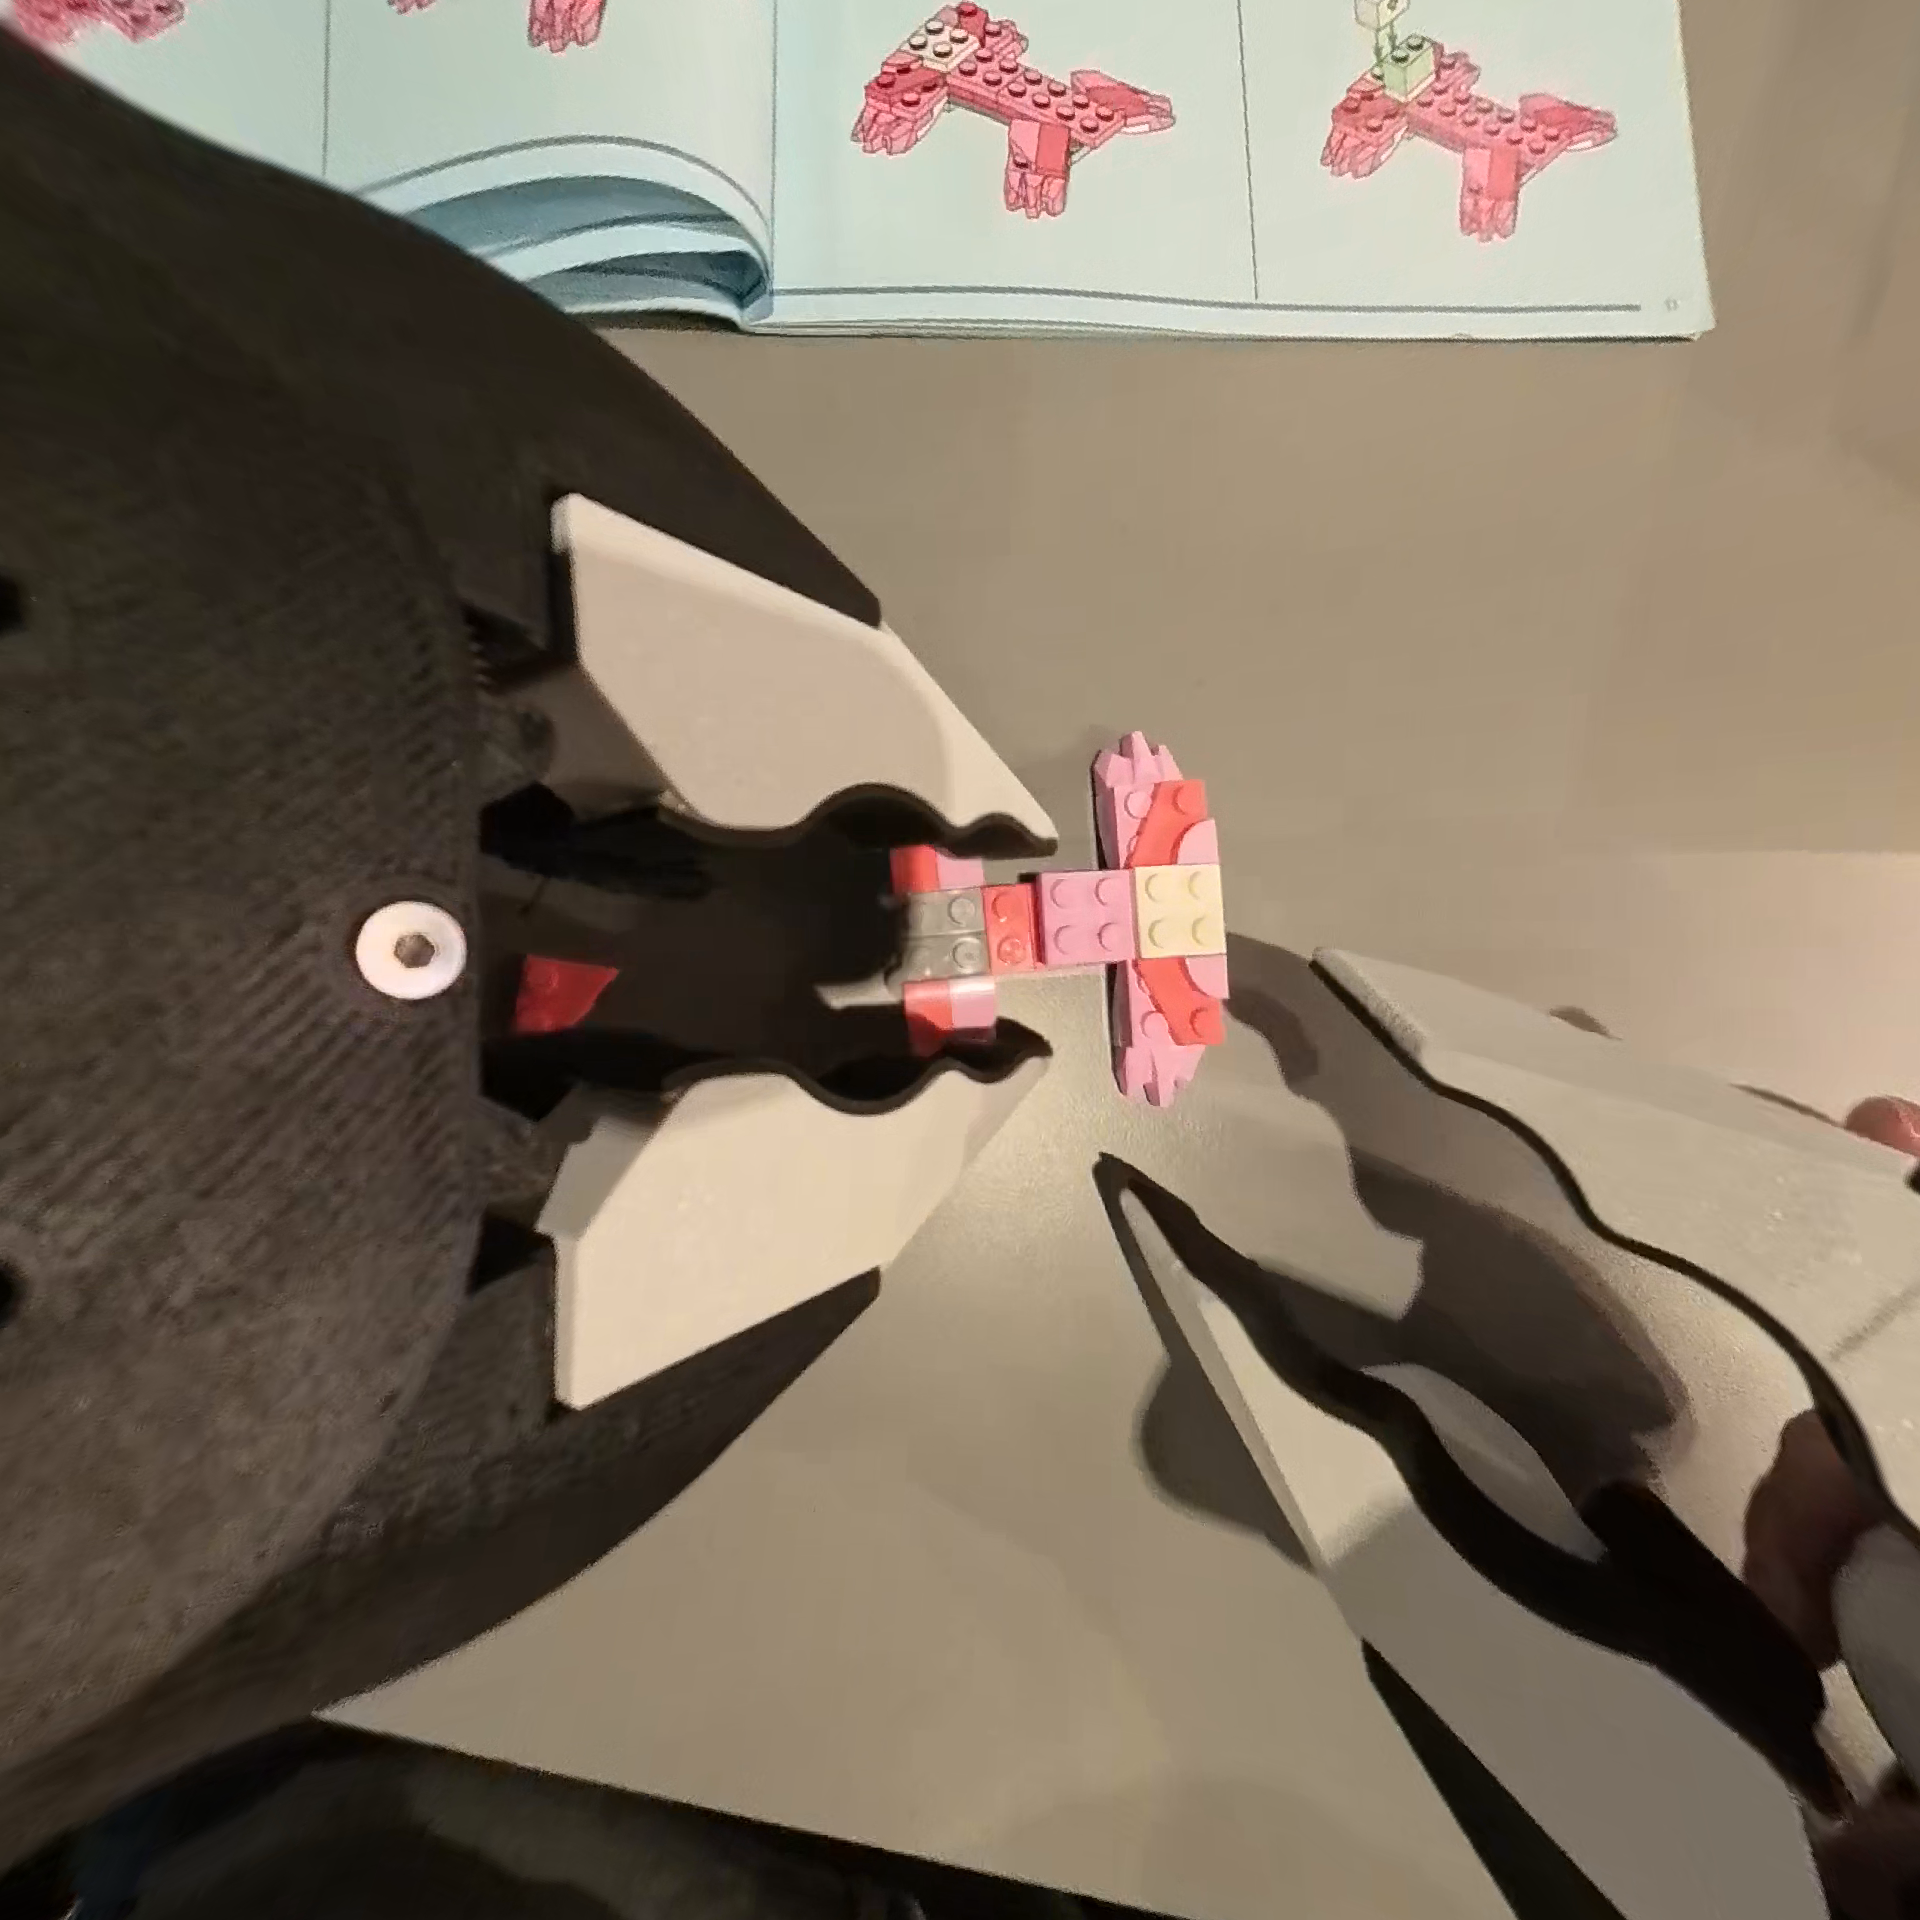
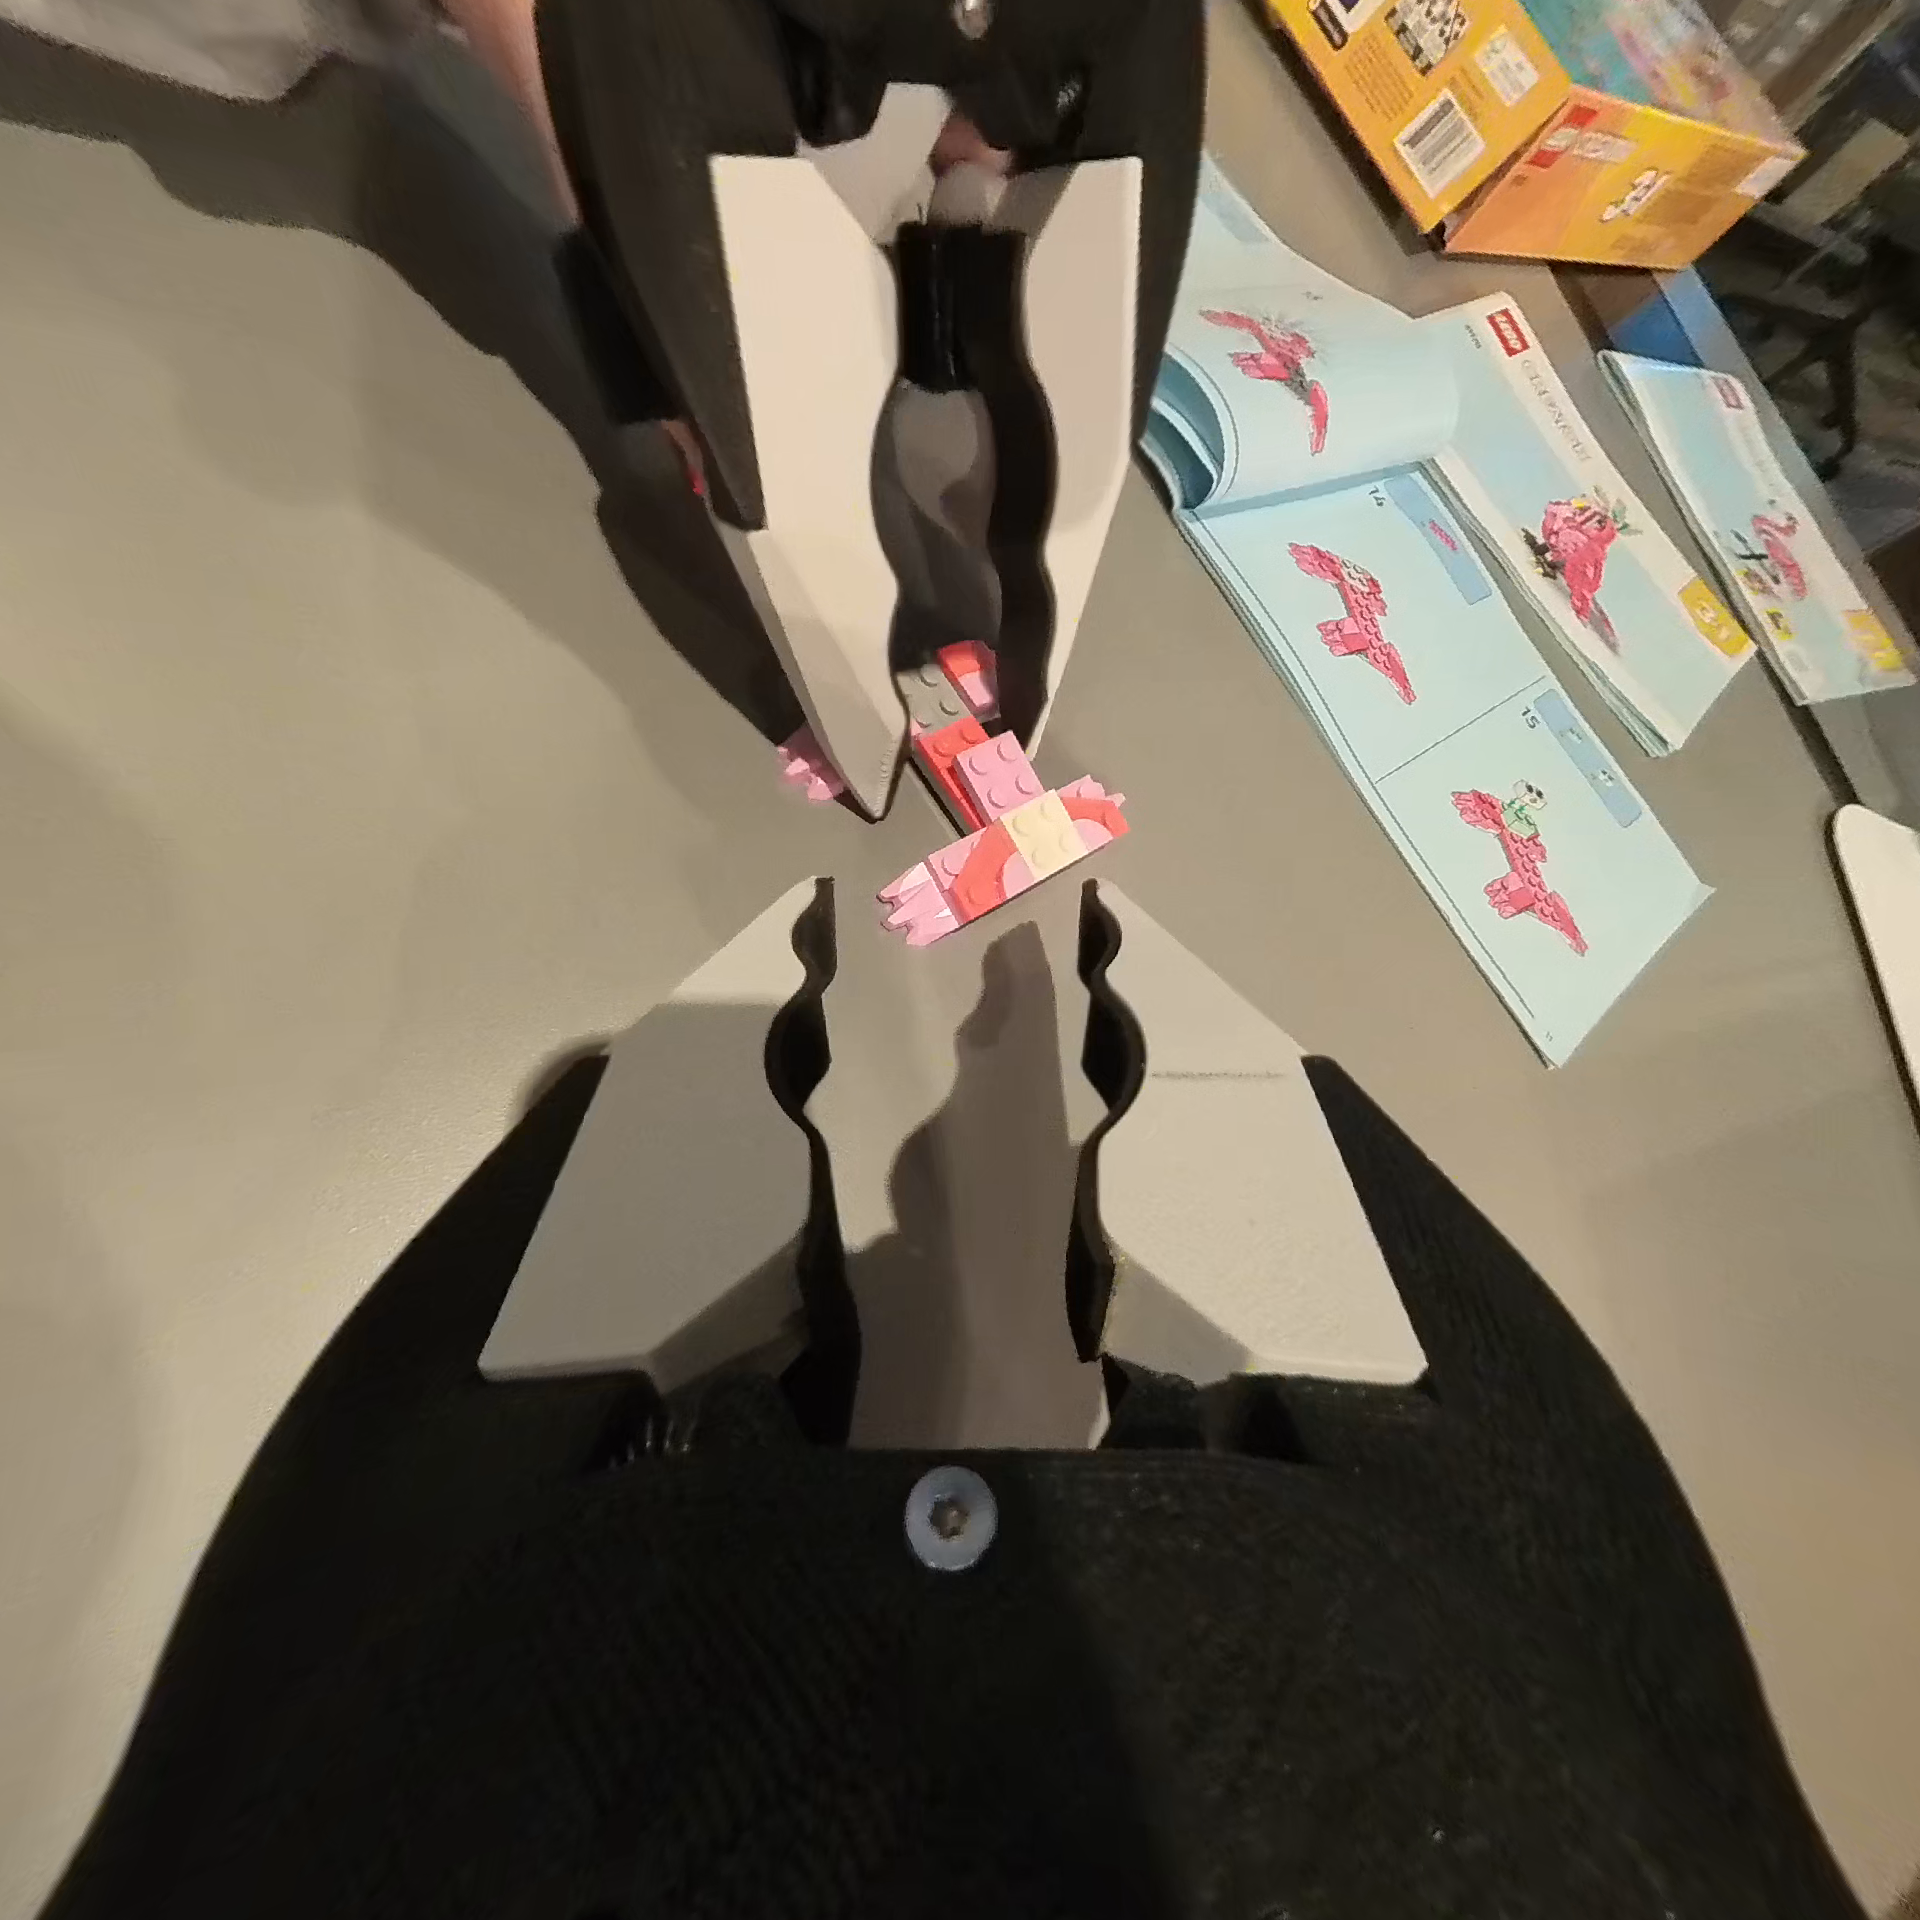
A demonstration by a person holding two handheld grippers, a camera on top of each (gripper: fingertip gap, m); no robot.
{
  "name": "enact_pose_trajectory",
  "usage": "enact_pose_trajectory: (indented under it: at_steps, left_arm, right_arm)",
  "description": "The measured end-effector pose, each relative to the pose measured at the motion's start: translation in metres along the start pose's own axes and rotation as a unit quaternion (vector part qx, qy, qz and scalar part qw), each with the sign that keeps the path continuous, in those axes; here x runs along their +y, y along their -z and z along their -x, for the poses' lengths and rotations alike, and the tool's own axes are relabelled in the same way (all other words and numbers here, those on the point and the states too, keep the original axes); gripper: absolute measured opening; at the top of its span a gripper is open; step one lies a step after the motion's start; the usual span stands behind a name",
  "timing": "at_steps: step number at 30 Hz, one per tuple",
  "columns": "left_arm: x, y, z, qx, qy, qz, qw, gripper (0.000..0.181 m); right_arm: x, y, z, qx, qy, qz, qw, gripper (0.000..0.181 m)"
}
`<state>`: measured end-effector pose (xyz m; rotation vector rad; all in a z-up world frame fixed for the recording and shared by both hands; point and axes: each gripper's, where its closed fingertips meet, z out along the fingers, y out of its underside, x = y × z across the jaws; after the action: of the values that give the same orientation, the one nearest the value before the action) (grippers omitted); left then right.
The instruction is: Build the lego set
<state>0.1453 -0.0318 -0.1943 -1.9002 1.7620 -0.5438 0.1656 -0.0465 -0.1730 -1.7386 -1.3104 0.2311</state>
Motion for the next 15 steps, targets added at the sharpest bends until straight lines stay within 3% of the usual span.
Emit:
enact_pose_trajectory:
  at_steps: [9, 15]
  left_arm:
    - [-0.0007, -0.0026, -0.0027, 0.017, 0.002, 0.023, 1.000, 0.016]
    - [-0.0032, -0.0039, -0.0015, 0.018, 0.015, 0.000, 1.000, 0.016]
  right_arm:
    - [-0.0034, -0.0006, -0.0007, 0.040, 0.083, 0.000, 0.996, 0.048]
    - [-0.0044, -0.0072, 0.0045, 0.075, 0.174, 0.022, 0.982, 0.048]
